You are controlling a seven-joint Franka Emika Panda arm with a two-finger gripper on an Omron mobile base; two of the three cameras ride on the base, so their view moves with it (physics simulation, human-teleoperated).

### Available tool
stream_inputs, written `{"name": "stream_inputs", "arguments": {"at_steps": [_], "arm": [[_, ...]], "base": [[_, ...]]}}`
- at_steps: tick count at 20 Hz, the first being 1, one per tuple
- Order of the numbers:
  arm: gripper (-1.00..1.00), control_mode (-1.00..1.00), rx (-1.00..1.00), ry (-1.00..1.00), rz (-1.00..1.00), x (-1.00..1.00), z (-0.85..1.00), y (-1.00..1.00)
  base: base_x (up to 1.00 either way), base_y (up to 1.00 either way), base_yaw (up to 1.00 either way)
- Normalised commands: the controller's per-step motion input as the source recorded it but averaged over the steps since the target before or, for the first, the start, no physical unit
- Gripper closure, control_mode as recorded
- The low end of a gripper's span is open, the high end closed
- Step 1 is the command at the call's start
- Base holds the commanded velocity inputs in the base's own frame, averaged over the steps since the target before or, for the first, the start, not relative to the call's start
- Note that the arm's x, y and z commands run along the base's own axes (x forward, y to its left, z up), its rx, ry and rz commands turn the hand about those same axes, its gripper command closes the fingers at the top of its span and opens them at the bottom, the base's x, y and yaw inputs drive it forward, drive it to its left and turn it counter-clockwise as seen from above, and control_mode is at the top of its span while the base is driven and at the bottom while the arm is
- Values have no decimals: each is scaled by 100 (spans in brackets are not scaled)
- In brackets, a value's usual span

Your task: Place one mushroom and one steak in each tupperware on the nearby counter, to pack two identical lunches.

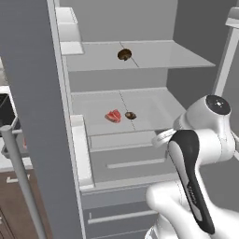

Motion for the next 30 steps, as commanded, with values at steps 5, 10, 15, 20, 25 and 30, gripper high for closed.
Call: {"name": "stream_inputs", "arguments": {"at_steps": [5,10,15,20,25,30], "arm": [[-100,100,0,0,0,0,0,0],[-100,-100,-2,0,-2,21,-5,18],[-100,-100,0,0,-3,71,-8,12],[-100,-100,0,-2,0,88,-17,0],[-100,-100,0,0,-3,77,-25,-24],[-100,-100,0,0,-3,19,-17,-18]], "base": [[54,72,2],[38,39,-1],[0,0,0],[0,0,0],[0,0,0],[0,0,0]]}}
